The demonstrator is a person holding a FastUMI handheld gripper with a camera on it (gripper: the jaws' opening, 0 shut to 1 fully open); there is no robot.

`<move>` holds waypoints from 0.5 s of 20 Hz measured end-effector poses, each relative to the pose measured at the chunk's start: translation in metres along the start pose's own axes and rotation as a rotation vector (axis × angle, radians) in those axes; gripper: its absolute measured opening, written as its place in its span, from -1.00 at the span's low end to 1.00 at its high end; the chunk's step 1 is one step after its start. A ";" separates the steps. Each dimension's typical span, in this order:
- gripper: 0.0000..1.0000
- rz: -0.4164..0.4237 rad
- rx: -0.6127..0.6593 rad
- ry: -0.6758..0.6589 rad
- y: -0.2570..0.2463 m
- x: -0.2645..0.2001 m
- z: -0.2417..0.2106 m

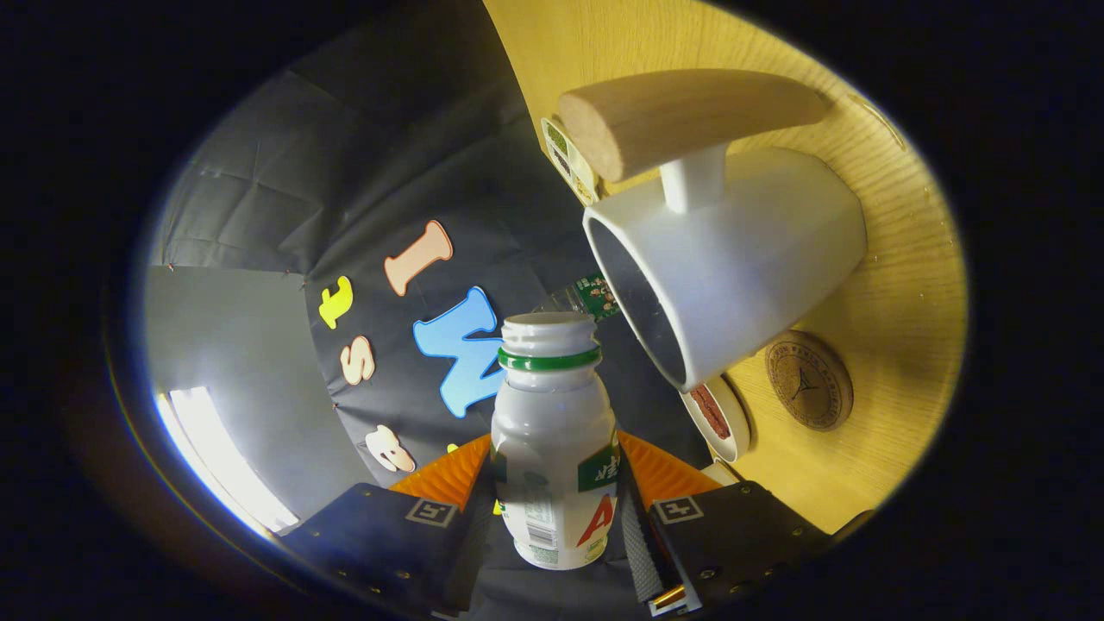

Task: Take the bottle from table, then pour the juice into the cup, finally place the bottle on the coaster

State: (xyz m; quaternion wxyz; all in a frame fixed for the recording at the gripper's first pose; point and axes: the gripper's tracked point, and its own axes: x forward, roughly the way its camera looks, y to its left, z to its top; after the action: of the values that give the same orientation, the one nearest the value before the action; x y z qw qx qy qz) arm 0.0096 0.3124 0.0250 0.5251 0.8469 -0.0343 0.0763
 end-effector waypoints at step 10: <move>0.36 -0.001 -0.023 0.001 0.000 0.000 0.002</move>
State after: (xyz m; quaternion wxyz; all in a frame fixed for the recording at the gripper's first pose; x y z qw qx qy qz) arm 0.0095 0.3104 0.0236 0.5348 0.8408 -0.0344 0.0759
